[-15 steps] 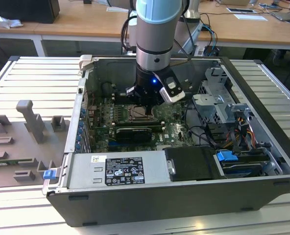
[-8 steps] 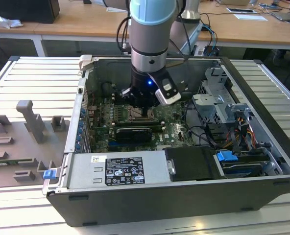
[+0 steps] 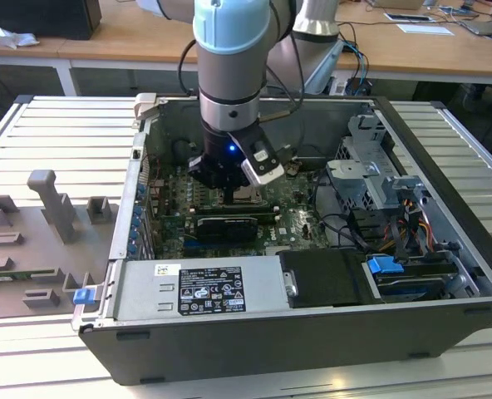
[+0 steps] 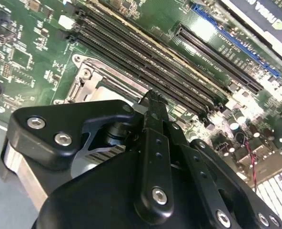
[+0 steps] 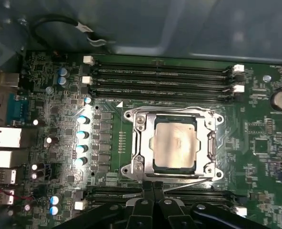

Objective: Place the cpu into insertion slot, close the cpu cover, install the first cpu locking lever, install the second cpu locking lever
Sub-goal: 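Install the second cpu locking lever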

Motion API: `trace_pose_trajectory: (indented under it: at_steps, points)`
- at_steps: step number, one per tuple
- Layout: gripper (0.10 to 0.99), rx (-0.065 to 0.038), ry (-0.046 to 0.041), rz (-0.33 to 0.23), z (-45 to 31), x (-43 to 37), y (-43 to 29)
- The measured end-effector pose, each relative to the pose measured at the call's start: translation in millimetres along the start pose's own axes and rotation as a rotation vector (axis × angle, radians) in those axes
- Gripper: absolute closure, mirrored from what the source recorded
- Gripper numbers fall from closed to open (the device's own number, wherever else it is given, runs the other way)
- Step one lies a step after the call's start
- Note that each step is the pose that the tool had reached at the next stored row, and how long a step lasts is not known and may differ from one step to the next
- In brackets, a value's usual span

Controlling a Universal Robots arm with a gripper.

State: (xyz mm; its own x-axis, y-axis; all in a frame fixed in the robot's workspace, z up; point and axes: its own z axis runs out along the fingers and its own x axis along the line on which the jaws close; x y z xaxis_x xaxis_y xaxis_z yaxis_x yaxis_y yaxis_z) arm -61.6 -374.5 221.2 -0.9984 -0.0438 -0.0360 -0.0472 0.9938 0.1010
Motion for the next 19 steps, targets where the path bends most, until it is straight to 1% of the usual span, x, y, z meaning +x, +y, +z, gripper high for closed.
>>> trace_pose_trajectory:
  at_steps: [3,5,6,9,12,14,15,16,17,18,19]
  points:
    - [0.98,-0.007,0.0,-0.003,4.3,1.1,-0.7]
    - [0.98,-0.015,0.0001,-0.006,5.8,2.8,-3.3]
    - [0.98,-0.024,-0.0003,-0.008,6.2,5.0,-5.3]
    - [0.98,-0.037,-0.0006,-0.01,6.2,9.2,-8.3]
    - [0.98,-0.06,-0.0017,-0.01,6.6,11.0,-11.5]
    - [0.98,-0.08,-0.0027,-0.01,6.9,12.8,-15.2]
    - [0.98,-0.104,-0.0041,-0.009,6.9,13.8,-18.9]
    - [0.98,-0.123,-0.0051,-0.008,7.0,14.6,-20.6]
    - [0.98,-0.133,-0.0056,-0.008,7.1,14.9,-21.6]
    - [0.98,-0.149,-0.0064,-0.008,7.5,15.9,-23.6]
    - [0.98,-0.156,-0.0068,-0.007,7.8,16.8,-24.8]
